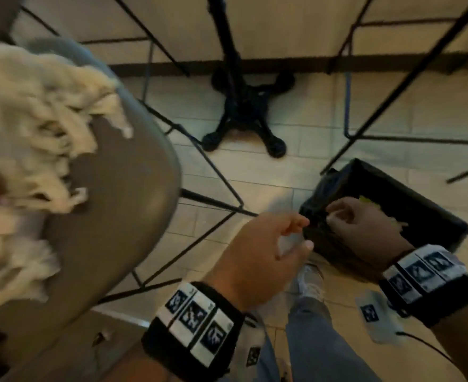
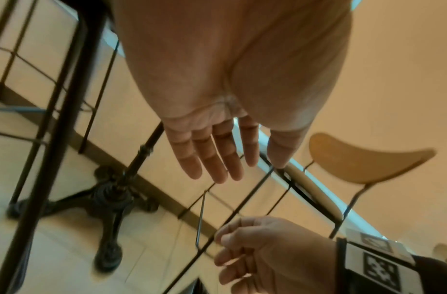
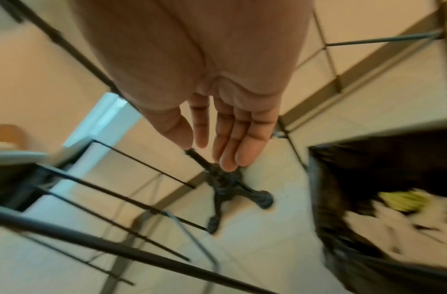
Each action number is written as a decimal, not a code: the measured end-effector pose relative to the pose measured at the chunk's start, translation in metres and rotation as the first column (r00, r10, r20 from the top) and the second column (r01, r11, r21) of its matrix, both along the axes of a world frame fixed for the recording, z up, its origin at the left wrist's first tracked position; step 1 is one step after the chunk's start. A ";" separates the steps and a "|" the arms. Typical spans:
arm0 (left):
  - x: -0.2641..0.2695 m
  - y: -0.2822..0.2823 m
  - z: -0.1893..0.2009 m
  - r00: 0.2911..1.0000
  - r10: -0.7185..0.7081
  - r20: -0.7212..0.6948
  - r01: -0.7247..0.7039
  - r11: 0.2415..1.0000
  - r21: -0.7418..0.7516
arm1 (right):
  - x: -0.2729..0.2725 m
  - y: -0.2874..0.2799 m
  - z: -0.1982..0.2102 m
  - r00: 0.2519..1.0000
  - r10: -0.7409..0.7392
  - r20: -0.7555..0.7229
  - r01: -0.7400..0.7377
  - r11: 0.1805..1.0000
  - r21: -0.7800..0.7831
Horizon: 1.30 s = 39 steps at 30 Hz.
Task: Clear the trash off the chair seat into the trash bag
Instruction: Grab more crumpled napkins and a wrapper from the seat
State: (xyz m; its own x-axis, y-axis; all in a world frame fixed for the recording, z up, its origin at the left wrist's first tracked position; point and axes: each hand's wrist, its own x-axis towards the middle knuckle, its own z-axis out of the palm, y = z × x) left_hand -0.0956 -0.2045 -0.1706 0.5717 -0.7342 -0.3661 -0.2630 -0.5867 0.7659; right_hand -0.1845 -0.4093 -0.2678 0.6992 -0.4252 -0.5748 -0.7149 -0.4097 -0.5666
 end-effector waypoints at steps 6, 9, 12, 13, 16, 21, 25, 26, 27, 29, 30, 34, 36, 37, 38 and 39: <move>0.019 0.111 0.102 0.962 0.249 0.109 -0.224 0.954 -0.201 | 0.103 0.091 0.157 0.917 0.200 0.345 -0.194 0.980 -0.053; 0.030 0.167 0.123 0.882 0.439 0.171 -0.383 0.879 -0.285 | 0.140 0.137 0.204 0.868 0.276 0.412 -0.277 0.959 -0.058; 0.046 0.215 0.125 0.775 0.569 0.275 -0.498 0.818 -0.288 | 0.171 0.182 0.219 0.806 0.456 0.377 -0.435 0.889 -0.144; 0.051 0.228 0.125 0.731 0.605 0.314 -0.531 0.795 -0.295 | 0.179 0.197 0.220 0.782 0.511 0.356 -0.483 0.859 -0.170; 0.061 0.256 0.117 0.584 0.683 0.439 -0.612 0.726 -0.315 | 0.192 0.239 0.215 0.717 0.612 0.334 -0.558 0.791 -0.252; 0.064 0.275 0.109 0.454 0.715 0.531 -0.688 0.660 -0.301 | 0.200 0.274 0.198 0.641 0.737 0.216 -0.632 0.666 -0.396; 0.062 0.274 0.113 0.406 0.745 0.529 -0.765 0.594 -0.250 | 0.206 0.276 0.191 0.534 0.833 0.147 -0.706 0.534 -0.465; 0.063 0.273 0.112 0.422 0.737 0.528 -0.780 0.592 -0.202 | 0.207 0.274 0.190 0.523 0.837 0.158 -0.714 0.532 -0.455; 0.064 0.271 0.112 0.452 0.724 0.520 -0.787 0.599 -0.149 | 0.208 0.271 0.190 0.521 0.835 0.175 -0.719 0.540 -0.437; 0.068 0.266 0.109 0.530 0.705 0.472 -0.781 0.622 -0.052 | 0.207 0.261 0.191 0.536 0.813 0.228 -0.713 0.580 -0.393; 0.071 0.263 0.108 0.566 0.697 0.439 -0.773 0.634 -0.010 | 0.207 0.254 0.192 0.558 0.786 0.266 -0.698 0.618 -0.362; 0.085 0.258 0.103 0.615 0.678 0.403 -0.768 0.631 0.112 | 0.206 0.220 0.208 0.735 0.541 0.409 -0.506 0.839 -0.201; 0.092 0.257 0.103 0.639 0.669 0.381 -0.759 0.629 0.169 | 0.215 0.204 0.213 0.808 0.407 0.427 -0.371 0.913 -0.169; 0.095 0.255 0.103 0.657 0.648 0.385 -0.746 0.633 0.208 | 0.221 0.197 0.213 0.832 0.353 0.427 -0.311 0.936 -0.167; 0.098 0.254 0.103 0.673 0.629 0.389 -0.734 0.633 0.248 | 0.229 0.192 0.212 0.850 0.306 0.430 -0.258 0.952 -0.167; 0.100 0.253 0.104 0.684 0.617 0.389 -0.725 0.630 0.276 | 0.236 0.187 0.210 0.860 0.266 0.436 -0.213 0.963 -0.167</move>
State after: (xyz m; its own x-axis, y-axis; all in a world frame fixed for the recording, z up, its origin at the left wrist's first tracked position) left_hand 0.0044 0.0483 -0.0670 0.9514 0.0622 -0.3017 0.1880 -0.8931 0.4086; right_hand 0.0518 -0.2219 -0.0578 0.9584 -0.2527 -0.1330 -0.2649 -0.6131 -0.7442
